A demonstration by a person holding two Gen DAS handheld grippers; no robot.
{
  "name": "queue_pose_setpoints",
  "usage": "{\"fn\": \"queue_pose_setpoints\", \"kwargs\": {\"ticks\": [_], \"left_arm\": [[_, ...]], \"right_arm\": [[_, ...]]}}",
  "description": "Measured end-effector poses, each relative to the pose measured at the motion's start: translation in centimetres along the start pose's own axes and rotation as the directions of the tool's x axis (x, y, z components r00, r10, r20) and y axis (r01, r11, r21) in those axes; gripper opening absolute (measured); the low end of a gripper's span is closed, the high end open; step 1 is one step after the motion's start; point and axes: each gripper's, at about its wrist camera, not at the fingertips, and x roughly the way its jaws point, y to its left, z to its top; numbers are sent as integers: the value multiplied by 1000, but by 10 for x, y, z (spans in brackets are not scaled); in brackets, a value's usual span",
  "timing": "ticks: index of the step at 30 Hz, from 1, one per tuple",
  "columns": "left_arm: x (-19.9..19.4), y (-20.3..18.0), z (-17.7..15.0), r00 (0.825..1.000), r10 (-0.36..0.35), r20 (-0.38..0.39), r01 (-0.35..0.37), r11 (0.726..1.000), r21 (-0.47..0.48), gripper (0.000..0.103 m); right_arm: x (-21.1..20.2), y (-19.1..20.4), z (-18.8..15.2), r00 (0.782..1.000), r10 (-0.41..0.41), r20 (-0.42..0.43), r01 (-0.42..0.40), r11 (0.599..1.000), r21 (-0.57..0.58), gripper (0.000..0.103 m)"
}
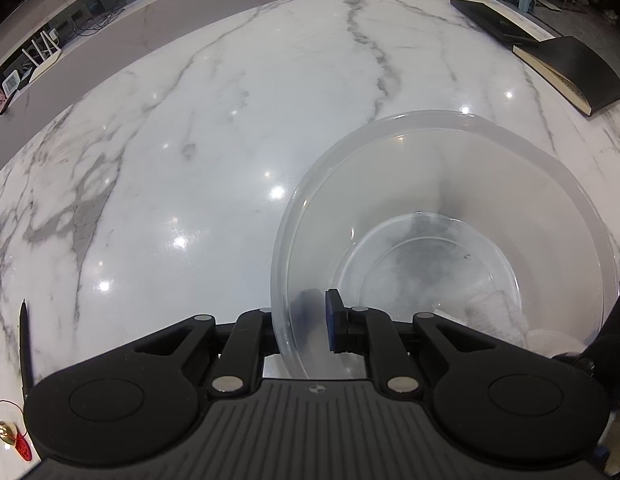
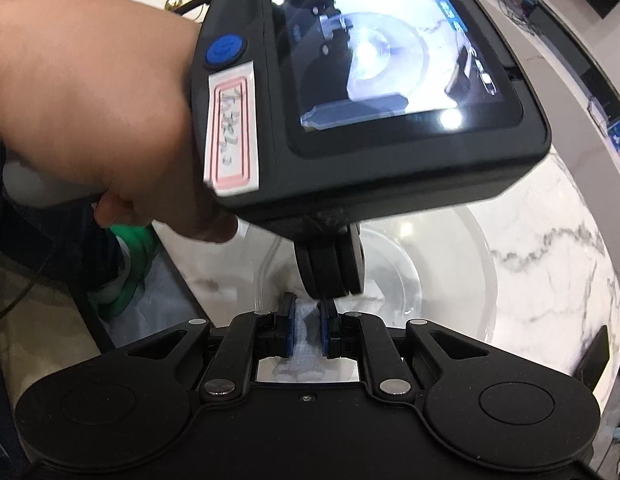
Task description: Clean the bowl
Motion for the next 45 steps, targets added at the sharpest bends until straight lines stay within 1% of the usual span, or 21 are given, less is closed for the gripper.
{"fn": "queue_pose_setpoints", "kwargs": {"ticks": [7, 13, 26, 38, 45], "left_arm": [[-1, 0, -1, 1000, 0, 0, 0, 1000, 3, 11], [-1, 0, -2, 1000, -1, 2, 1, 1000, 7, 11], [-3, -1, -6, 1000, 1, 0, -1, 999, 33, 10], [-4, -3, -8, 1000, 2, 0, -2, 999, 45, 10], [-3, -3, -7, 1000, 2, 2, -2, 999, 48, 10]], "right_arm": [[4, -11, -8, 998, -29, -52, 28, 999, -18, 11], [9, -27, -16, 997, -46, -66, 46, 999, -8, 11], [26, -38, -19, 988, -140, -59, 142, 989, 28, 10], [53, -79, -21, 988, -154, -23, 155, 983, 102, 10], [62, -91, -15, 988, -154, 9, 151, 977, 149, 10]]}}
